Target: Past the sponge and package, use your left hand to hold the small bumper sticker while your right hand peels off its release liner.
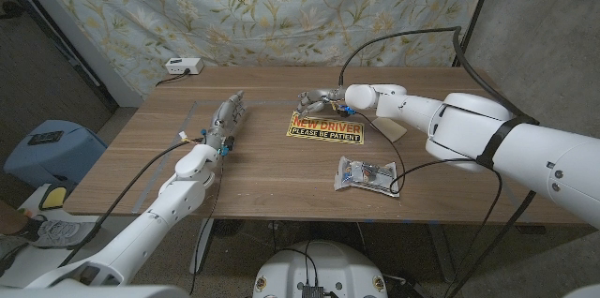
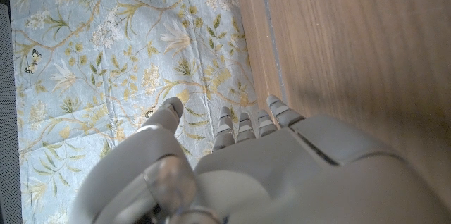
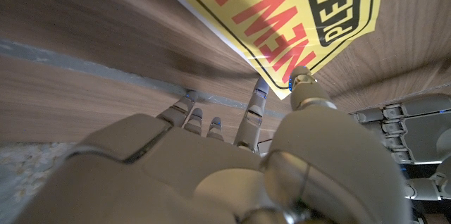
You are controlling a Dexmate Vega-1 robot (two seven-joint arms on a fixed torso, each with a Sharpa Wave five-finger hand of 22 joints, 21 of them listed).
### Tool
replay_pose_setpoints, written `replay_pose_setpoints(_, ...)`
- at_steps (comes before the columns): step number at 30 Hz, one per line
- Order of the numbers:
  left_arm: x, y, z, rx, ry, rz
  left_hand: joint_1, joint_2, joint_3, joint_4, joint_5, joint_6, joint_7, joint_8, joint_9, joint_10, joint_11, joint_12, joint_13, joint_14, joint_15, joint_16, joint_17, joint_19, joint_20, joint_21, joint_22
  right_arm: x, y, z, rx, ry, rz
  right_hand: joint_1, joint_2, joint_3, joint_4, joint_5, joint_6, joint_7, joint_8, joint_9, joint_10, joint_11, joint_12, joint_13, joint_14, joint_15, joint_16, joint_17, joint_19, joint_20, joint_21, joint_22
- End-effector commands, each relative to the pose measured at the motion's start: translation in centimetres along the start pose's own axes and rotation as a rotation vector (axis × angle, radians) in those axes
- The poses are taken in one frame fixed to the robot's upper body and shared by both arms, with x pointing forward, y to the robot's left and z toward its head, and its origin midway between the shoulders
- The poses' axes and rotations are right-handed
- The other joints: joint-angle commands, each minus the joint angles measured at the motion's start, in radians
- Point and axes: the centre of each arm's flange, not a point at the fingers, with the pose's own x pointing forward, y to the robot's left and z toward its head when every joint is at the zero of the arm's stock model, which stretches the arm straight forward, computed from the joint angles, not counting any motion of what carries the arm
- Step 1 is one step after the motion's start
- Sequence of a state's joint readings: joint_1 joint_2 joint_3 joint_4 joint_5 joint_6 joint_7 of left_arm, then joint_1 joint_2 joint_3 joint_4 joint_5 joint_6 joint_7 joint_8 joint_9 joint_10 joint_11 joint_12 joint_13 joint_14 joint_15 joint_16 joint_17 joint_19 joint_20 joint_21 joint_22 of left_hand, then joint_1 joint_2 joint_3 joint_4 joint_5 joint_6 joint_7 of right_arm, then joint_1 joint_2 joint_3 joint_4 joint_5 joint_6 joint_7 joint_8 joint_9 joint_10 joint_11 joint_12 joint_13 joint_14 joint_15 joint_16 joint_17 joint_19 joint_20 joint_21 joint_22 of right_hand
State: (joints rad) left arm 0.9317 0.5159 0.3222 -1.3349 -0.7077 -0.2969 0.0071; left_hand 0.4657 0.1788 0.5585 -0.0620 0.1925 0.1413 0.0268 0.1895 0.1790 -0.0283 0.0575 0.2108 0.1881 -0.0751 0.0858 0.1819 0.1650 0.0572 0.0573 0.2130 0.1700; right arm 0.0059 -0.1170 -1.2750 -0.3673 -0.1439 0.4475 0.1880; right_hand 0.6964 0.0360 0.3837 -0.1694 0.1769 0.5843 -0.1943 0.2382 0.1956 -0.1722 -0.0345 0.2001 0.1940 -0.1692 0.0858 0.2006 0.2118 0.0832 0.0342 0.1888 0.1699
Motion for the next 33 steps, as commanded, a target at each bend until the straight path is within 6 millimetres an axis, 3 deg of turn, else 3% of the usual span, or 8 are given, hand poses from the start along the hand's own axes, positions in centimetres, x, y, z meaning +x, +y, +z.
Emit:
replay_pose_setpoints(1, 0.7, -0.1, 0.0, -0.004, -0.004, -0.012, 0.004, 0.006, 0.003, -0.007, 0.004, 0.009, 0.0, -0.001, 0.005, -0.001, 0.008, 0.001, 0.004, 0.004, 0.006, -0.002, 0.005, 0.01, -0.003, -0.005, 0.006, -0.3, 0.0, -0.2, 0.002, -0.015, 0.001, 0.014, 0.002, 0.007, 0.004, 0.005, 0.013, 0.0, -0.005, 0.0, -0.041, -0.01, 0.005, 0.001, -0.059, -0.002, 0.006, 0.003, 0.006, 0.01, 0.007, 0.005)
replay_pose_setpoints(22, 0.5, -0.3, -0.2, -0.006, 0.004, -0.016, 0.005, 0.008, 0.004, -0.006, 0.004, 0.011, 0.0, -0.001, 0.006, 0.001, 0.009, 0.001, 0.005, 0.006, 0.007, -0.001, 0.005, 0.013, -0.002, -0.006, 0.006, -0.6, 0.9, -0.5, 0.012, -0.03, -0.016, 0.027, -0.009, 0.006, 0.001, 0.011, 0.107, 0.008, 0.024, 0.005, 0.029, -0.023, 0.023, -0.001, -0.004, -0.019, 0.026, 0.003, 0.05, 0.007, 0.02, 0.005)
replay_pose_setpoints(28, 0.3, -0.4, -0.1, -0.002, 0.008, -0.013, 0.005, 0.008, 0.005, -0.006, 0.004, 0.012, 0.0, -0.001, 0.006, 0.002, 0.008, 0.001, 0.005, 0.007, 0.008, -0.001, 0.005, 0.013, -0.002, -0.007, 0.006, -0.6, 1.2, -0.2, 0.011, -0.05, -0.03, 0.045, -0.015, 0.009, -0.003, 0.015, 0.137, 0.004, 0.033, 0.008, 0.073, -0.026, 0.033, -0.002, 0.026, -0.028, 0.035, 0.002, 0.085, -0.004, 0.028, 0.005)
replay_pose_setpoints(33, 0.1, -0.5, -0.1, -0.007, 0.006, -0.016, 0.005, 0.008, 0.005, -0.006, 0.004, 0.012, 0.0, -0.001, 0.006, 0.002, 0.008, 0.001, 0.005, 0.008, 0.008, -0.001, 0.005, 0.014, -0.002, -0.007, 0.006, -0.6, 1.3, -0.2, 0.028, -0.061, -0.058, 0.08, -0.034, 0.01, -0.007, 0.025, 0.207, 0.001, 0.059, 0.011, 0.144, -0.042, 0.045, -0.002, 0.081, -0.053, 0.048, -0.001, 0.135, -0.015, 0.036, 0.004)
